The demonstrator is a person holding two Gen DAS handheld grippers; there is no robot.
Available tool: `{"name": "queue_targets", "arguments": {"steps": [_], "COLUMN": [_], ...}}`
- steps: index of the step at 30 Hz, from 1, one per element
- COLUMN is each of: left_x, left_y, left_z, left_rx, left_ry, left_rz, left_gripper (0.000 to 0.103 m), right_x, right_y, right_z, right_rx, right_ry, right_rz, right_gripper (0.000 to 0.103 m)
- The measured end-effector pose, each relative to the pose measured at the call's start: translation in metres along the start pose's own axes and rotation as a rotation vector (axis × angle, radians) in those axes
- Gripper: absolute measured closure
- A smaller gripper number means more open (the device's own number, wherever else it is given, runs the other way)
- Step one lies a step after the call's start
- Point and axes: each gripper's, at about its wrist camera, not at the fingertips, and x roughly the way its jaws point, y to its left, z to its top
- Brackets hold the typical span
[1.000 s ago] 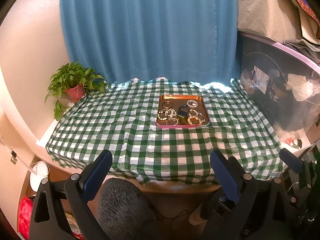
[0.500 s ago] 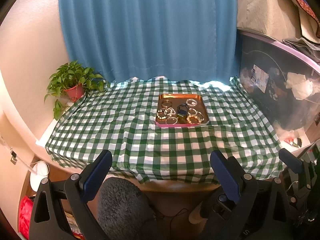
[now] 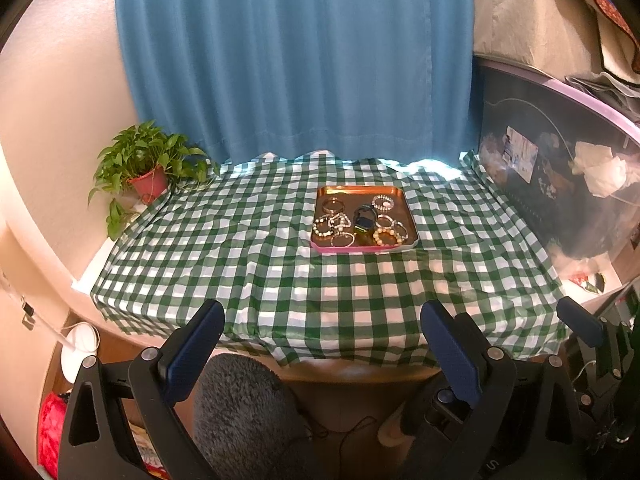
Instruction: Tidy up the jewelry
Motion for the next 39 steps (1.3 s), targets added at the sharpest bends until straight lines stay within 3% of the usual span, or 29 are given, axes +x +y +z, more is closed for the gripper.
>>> {"name": "queue_targets", "arguments": {"steps": [39], "left_x": [0.0014], "left_y": [-0.0032], "left_z": [-0.0015], "left_rx": [0.003], "left_ry": [0.006], "left_rz": [0.004], "left_gripper": [0.004], "right_x": [-0.0002], "right_y": [0.0049], "right_z": [-0.0059], "right_rx": [-0.005], "right_ry": [0.013], "right_rz": [0.008], "right_gripper": [0.002]}}
